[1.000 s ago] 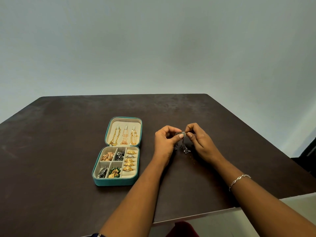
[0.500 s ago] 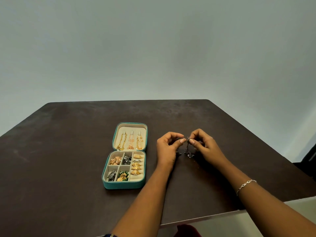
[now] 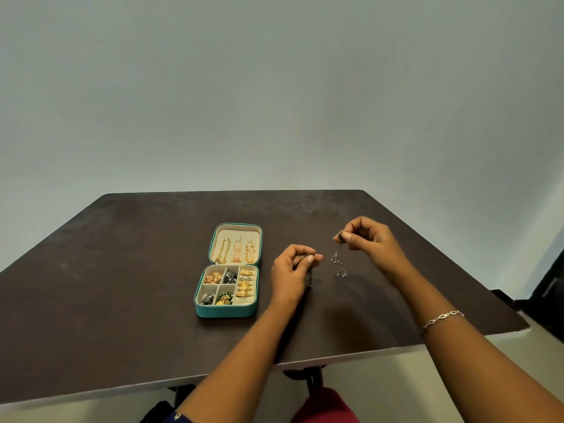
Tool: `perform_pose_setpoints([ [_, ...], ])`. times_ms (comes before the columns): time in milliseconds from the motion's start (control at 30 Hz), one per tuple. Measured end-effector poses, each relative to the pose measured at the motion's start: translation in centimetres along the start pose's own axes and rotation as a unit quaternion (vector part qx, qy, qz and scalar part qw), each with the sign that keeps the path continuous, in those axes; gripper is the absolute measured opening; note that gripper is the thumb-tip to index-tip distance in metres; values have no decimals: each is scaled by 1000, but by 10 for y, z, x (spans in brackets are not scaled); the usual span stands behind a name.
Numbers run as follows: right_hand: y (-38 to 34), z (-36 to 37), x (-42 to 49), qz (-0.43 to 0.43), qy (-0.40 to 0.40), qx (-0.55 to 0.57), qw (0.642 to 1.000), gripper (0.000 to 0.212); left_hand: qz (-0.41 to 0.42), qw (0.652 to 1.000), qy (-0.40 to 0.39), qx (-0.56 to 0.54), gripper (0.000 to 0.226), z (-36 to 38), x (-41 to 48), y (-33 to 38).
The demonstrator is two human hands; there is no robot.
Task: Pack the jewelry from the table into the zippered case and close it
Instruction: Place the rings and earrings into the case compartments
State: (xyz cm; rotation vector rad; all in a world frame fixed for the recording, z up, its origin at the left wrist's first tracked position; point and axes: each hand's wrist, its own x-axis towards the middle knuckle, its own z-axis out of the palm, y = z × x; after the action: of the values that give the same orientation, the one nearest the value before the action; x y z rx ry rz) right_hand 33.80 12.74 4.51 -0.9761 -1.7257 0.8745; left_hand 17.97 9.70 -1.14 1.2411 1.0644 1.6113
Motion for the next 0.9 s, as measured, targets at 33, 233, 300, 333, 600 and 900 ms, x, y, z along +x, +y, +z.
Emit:
perform_pose_setpoints([
  [33,-5,-1,-1,-1,3,4,1000,13,7,1000,-12,2,20,-3,-4,7],
  [233,-28,1,-6,-11,-2,12,1000,10,40,996,-78,28,17,-37,-18,63],
  [300,-32,6,-8,-10,-8,16,1000,12,34,995,-83,41,16,-53,-21,77],
  [333,-34,9,-9,-10,-7,20,1000,13,30,995,-84,49,15,-61,-22,84],
  [600,-50,54,-13,3,-37,32,999,12,22,990,-59,129,9,-126,-34,121],
  [900,-72,121,-3,1,-70,-6,998,8,-3,987,-34,160,9,-166,-31,147],
])
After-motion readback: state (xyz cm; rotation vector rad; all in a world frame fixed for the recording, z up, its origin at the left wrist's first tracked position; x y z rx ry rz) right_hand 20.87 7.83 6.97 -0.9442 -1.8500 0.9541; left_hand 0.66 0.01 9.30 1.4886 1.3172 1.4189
